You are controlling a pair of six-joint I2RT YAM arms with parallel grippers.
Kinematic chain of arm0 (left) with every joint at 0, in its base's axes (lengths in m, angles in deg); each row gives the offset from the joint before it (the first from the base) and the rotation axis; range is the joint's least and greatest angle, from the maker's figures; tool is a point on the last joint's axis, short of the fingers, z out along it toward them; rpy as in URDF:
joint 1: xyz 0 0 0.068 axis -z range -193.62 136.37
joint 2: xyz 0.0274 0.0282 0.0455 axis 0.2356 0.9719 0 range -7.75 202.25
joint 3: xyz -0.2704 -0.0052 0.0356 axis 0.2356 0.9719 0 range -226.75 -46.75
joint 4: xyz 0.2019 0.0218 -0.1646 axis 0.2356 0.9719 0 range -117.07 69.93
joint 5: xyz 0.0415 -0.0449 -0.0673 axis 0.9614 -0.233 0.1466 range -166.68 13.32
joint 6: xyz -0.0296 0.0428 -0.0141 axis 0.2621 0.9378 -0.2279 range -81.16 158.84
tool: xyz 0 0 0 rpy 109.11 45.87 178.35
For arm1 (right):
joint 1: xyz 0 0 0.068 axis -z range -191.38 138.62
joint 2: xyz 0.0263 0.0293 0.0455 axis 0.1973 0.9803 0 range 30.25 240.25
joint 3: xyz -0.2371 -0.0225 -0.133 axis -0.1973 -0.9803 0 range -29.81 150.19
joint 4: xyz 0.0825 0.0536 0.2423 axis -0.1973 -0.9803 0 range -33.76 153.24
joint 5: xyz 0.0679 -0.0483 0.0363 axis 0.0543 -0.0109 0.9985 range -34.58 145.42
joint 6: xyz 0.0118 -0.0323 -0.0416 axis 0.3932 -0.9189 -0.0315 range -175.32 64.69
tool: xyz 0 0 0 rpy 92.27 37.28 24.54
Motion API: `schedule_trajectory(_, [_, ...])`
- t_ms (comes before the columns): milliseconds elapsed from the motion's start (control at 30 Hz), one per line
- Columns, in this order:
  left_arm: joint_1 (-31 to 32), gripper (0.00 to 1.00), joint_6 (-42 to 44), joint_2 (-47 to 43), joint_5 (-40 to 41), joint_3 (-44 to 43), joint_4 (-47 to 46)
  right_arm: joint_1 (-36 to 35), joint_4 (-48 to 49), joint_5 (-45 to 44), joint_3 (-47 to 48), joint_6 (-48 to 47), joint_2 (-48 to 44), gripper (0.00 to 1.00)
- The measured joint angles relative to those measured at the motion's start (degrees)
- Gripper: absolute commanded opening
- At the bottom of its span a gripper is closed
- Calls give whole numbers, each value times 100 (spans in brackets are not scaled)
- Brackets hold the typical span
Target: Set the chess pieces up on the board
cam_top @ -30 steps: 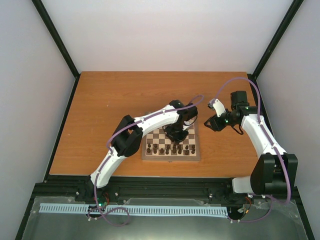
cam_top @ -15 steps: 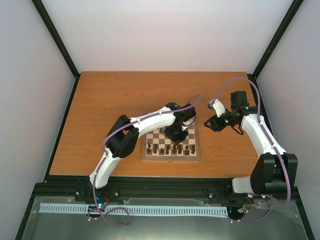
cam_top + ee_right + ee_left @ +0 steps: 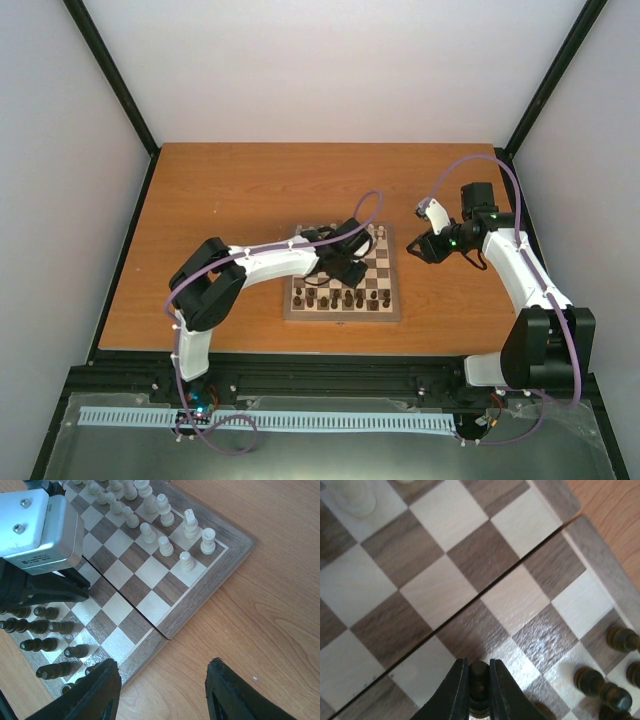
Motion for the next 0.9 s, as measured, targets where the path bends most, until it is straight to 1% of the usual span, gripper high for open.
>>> schedule_trajectory(267, [0,9,188,-254,-15,896,-1773,0,-2,57,-31,-2,0,47])
schedule_trajectory(367, [0,9,369,-352,-90,1263,-2424,0,0,72,-31,-2,0,47])
schedule_trajectory(500, [0,12,651,-470,-210,1729,-3180,0,0,85,-33,-4,2,47])
schedule_trajectory(700, [0,17,984,-490,-374,1998,-3735,0,-2,90,-33,-4,9,47])
schedule_trajectory(833, [0,27,1115,-505,-411,2017,-3792,2,-2,90,-33,-4,20,47])
schedule_trajectory(900, [0,30,1172,-555,-415,2017,-3775,0,-2,92,-33,-4,20,47])
